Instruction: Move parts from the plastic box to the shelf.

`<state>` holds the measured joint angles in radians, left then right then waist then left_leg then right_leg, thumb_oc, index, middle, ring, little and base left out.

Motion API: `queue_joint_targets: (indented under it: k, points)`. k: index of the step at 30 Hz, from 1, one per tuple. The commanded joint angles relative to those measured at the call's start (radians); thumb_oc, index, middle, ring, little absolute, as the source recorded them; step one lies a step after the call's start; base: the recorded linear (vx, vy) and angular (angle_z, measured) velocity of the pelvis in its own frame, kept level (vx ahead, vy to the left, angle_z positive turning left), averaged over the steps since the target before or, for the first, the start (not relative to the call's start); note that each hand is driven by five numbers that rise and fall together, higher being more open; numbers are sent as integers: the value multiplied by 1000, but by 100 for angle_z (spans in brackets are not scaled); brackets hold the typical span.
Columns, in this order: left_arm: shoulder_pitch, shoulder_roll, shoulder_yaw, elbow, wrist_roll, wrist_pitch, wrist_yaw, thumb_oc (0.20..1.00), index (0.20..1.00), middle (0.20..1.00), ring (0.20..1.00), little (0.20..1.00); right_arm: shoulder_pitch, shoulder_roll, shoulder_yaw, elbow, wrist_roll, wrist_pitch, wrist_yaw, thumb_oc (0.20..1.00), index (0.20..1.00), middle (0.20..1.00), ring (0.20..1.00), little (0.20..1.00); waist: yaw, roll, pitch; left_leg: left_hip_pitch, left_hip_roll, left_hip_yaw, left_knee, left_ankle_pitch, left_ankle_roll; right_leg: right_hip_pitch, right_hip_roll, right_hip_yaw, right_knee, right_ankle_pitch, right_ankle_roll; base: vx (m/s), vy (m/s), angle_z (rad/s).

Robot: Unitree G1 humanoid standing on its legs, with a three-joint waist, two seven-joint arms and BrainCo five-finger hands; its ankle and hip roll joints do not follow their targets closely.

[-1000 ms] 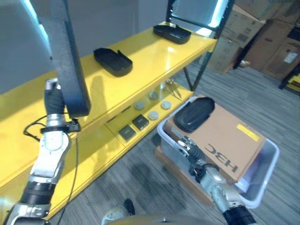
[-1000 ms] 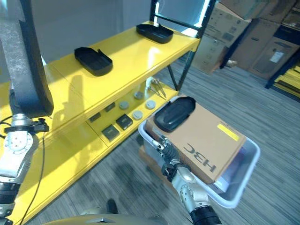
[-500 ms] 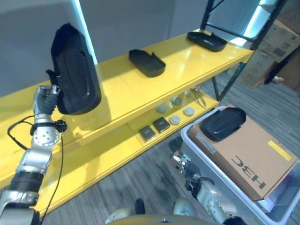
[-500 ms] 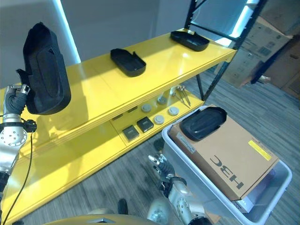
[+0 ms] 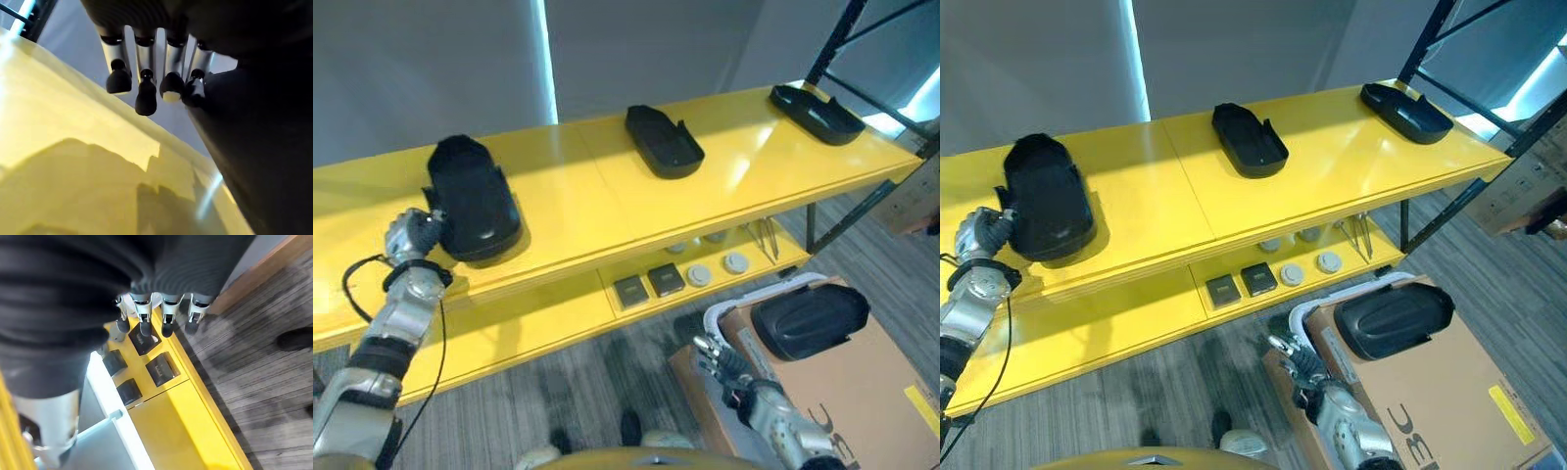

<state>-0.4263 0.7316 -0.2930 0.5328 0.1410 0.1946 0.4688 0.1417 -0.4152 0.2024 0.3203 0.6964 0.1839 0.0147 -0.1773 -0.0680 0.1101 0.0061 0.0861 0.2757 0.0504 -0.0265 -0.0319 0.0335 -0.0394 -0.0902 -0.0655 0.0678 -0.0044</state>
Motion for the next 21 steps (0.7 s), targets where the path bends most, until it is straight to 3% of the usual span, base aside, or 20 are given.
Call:
queue_joint_targets:
  k: [1,4,8,14,21]
  points:
    - [-122,0,46,55,70,-40,13,200,200,200,200,200,30,-59,-4,-32,-19,2,34,1000,1000,1000,1000,1000,-27,57,-61,7,38,-23,-42,90,-27,-71,-16,29,77,0,105,156,119,-6]
    - [-131,-3,27,112,83,-16,10,200,200,200,200,200,42,-56,3,-5,-44,4,55,1000,1000,1000,1000,1000,-44,73,-64,27,29,-20,-65,90,-24,-73,-15,48,83,-6,107,100,92,-29]
    - [-144,-22,5,175,83,66,9,200,200,200,200,200,55,-64,23,26,-79,0,70,1000,1000,1000,1000,1000,-67,89,-50,37,23,-8,-85,88,-24,-90,-15,76,92,-11,113,32,59,-11]
    - [-155,-31,-16,235,50,121,18,200,200,200,200,200,53,-76,31,42,-77,-14,82,1000,1000,1000,1000,1000,-82,96,-31,37,24,4,-84,87,-24,-96,-13,90,98,-14,115,13,18,-4]
    - [-150,-53,-26,274,26,124,50,200,200,200,200,200,48,-73,43,23,-63,-16,57,1000,1000,1000,1000,1000,-86,92,-21,43,26,12,-85,85,-23,-87,-10,94,86,-13,116,0,0,0]
